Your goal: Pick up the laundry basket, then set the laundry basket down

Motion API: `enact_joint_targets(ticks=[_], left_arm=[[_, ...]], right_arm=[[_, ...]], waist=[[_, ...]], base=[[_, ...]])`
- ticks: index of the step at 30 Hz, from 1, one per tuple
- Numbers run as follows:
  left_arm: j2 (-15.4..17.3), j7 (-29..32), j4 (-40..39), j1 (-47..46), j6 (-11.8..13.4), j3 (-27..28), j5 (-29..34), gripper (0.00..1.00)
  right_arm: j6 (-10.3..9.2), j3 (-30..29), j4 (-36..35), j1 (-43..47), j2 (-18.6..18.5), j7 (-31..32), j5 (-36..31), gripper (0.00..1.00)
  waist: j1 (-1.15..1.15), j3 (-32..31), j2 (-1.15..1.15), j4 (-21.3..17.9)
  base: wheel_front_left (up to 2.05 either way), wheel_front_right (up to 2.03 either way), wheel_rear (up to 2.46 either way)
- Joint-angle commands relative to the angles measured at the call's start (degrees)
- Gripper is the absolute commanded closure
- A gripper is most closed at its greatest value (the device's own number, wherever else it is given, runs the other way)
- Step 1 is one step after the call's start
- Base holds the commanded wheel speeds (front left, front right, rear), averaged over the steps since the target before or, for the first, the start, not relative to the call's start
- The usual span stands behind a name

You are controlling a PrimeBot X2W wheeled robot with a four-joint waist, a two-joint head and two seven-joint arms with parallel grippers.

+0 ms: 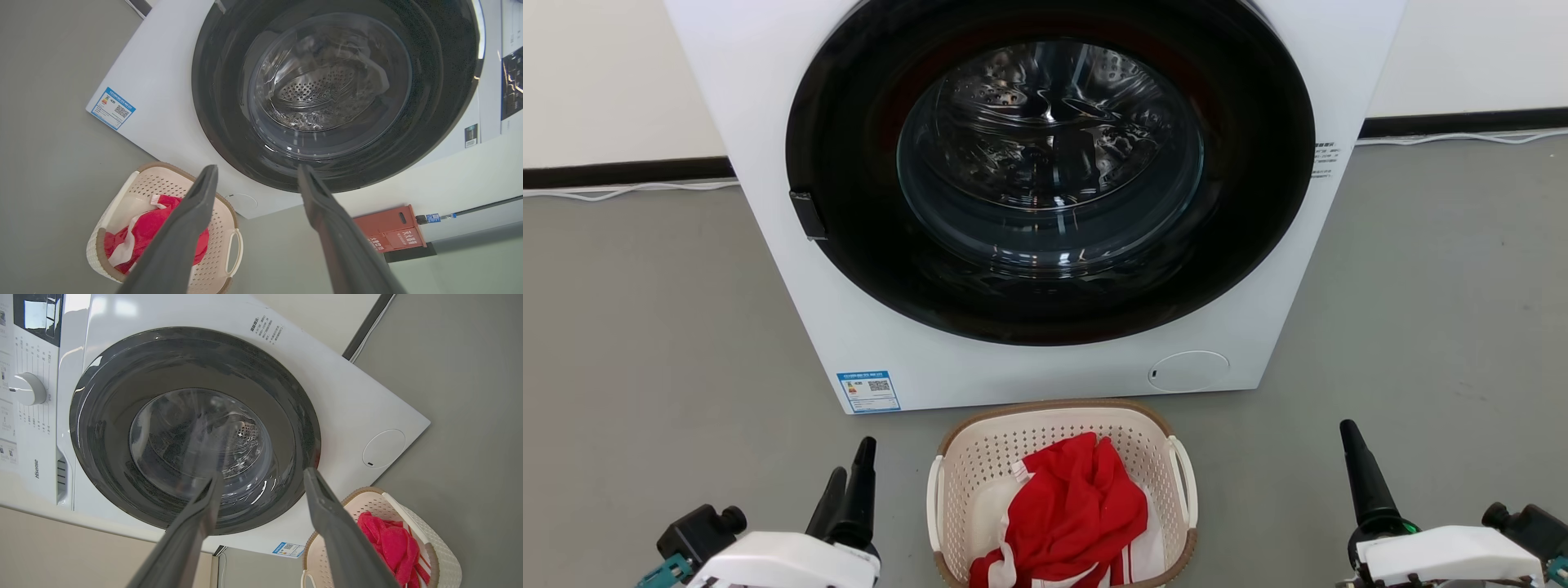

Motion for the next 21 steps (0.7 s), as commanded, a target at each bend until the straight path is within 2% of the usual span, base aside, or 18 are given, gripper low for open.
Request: enact_joint_targets(ticks=[1, 12, 21], left_arm=[[0.76, -0.60, -2.16, -0.95, 0.68, 0.15, 2.28, 0.00], [2.82, -2.28, -3.19, -0.41, 4.29, -2.78, 10.14, 0.00], [4.75, -3.96, -4.25, -0.22, 8.25, -5.81, 17.37, 0.00]], right_arm=[[0.19, 0.79, -2.20, -1.15, -0.64, -0.82, -1.94, 0.00], [0.22, 1.48, -3.63, -0.45, -0.69, -2.49, -9.66, 0.00], [0.26, 2.32, -4.79, 0.09, -0.75, -4.18, -17.37, 0.00]], waist=[[-0.01, -0.05, 0.00, 0.00], [-0.01, -0.47, 0.00, -0.05], [-0.01, -0.67, 0.00, -0.07]], base=[[0.00, 0.00, 0.00], [0.00, 0.00, 0.00], [0.00, 0.00, 0.00]])
